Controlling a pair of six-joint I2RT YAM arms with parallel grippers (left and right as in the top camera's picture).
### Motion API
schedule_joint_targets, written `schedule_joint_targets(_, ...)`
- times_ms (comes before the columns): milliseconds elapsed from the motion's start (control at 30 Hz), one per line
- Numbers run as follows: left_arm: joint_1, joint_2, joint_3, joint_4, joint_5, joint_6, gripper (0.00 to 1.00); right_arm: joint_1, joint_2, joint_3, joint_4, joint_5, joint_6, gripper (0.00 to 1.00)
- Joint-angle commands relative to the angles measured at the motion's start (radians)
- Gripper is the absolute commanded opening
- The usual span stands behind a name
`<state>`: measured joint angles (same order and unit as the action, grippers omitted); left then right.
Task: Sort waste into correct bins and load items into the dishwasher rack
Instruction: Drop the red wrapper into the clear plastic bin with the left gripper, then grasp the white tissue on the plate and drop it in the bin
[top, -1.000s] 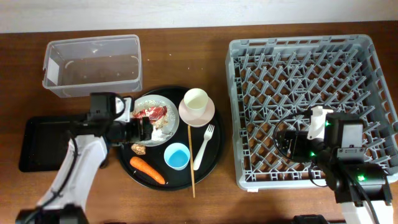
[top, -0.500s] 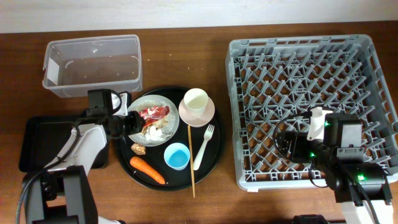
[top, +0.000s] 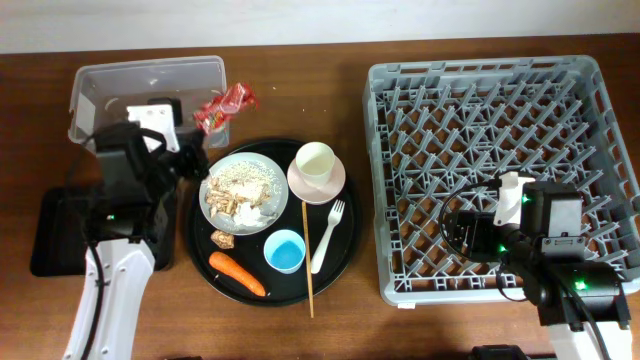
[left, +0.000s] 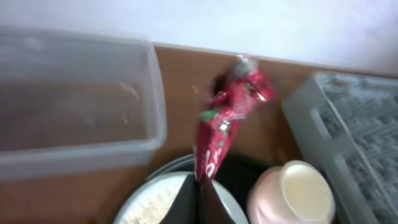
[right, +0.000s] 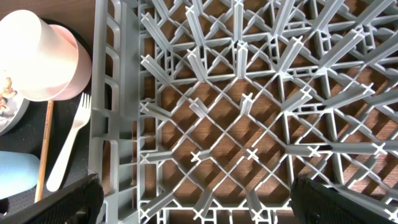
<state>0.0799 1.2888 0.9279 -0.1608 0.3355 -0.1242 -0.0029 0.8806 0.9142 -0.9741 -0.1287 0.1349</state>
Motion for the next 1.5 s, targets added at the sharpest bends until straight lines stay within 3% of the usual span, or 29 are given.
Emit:
schedule_joint_targets(0, 0.003, 0.042, 0.010, 0.114, -0.235, 0.005, 0.01, 0.002, -0.002, 0.019, 0.001, 0.013, 0.005, 0.99)
schedule_joint_targets(100, 0.003, 0.224, 0.025, 0.253, -0.407, 0.005, 0.01, 0.002, -0.002, 0.019, 0.001, 0.013, 0.005, 0.99)
schedule_joint_targets(267, 0.003, 0.470, 0.163, 0.257, -0.453, 0.013, 0.01, 0.002, -0.002, 0.019, -0.003, 0.013, 0.005, 0.99)
schedule_joint_targets(333, 0.003, 0.466, 0.172, 0.249, -0.452, 0.020, 0.64, 0.002, 0.012, 0.019, -0.004, 0.013, 0.005, 0.99)
schedule_joint_targets(367, 0.003, 0.463, 0.189, 0.225, -0.452, 0.041, 0.71, 0.002, 0.021, 0.019, -0.007, 0.013, 0.005, 0.99)
schedule_joint_targets(467, 0.001, 0.452, 0.262, 0.026, -0.415, 0.046, 0.99, 0.002, 0.041, 0.019, -0.020, 0.013, 0.005, 0.99)
schedule_joint_targets(500, -0.003, 0.438, 0.266, -0.043, -0.365, 0.046, 0.99, 0.002, 0.040, 0.019, -0.023, 0.013, 0.005, 0.99)
schedule_joint_targets(600, -0.091, 0.332, 0.266, -0.562, -0.120, -0.026, 0.99, 0.002, 0.040, 0.019, -0.031, 0.008, 0.005, 0.98)
schedule_joint_targets(667, -0.173, 0.321, 0.263, -0.806, -0.114, -0.100, 0.99, 0.002, 0.040, 0.019, -0.049, 0.008, 0.005, 0.99)
schedule_joint_targets(733, -0.257, 0.323, 0.213, -0.900, -0.174, -0.179, 0.99, 0.002, 0.040, 0.019, -0.063, 0.008, 0.005, 0.99)
schedule_joint_targets(833, -0.273, 0.323, 0.118, -0.797, -0.228, -0.272, 0.97, 0.002, 0.040, 0.019, -0.084, 0.009, 0.005, 0.99)
schedule_joint_targets(867, -0.273, 0.323, 0.097, -0.739, -0.228, -0.272, 0.90, 0.002, 0.040, 0.019, -0.086, 0.009, 0.005, 0.99)
schedule_joint_targets(900, -0.273, 0.323, 0.095, -0.709, -0.228, -0.272, 0.81, 0.002, 0.040, 0.019, -0.086, 0.009, 0.005, 0.99)
schedule_joint_targets(967, -0.273, 0.323, 0.095, -0.646, -0.228, -0.272, 0.42, 0.002, 0.040, 0.019, -0.087, 0.009, 0.005, 0.99)
schedule_joint_targets(1000, -0.273, 0.323, 0.095, -0.647, -0.227, -0.272, 0.40, 0.002, 0.040, 0.019, -0.087, 0.009, 0.005, 0.99)
schedule_joint_targets(1067, -0.273, 0.323, 0.095, -0.641, -0.228, -0.273, 0.23, 0.002, 0.040, 0.019, -0.086, 0.009, 0.005, 0.99)
schedule_joint_targets(1267, -0.273, 0.323, 0.092, -0.639, -0.229, -0.272, 0.20, 0.002, 0.040, 0.019, -0.087, 0.008, 0.005, 0.99)
schedule_joint_targets(1467, -0.273, 0.323, 0.088, -0.593, -0.266, -0.272, 0.00, 0.002, 0.040, 0.019, -0.089, 0.009, 0.005, 0.99)
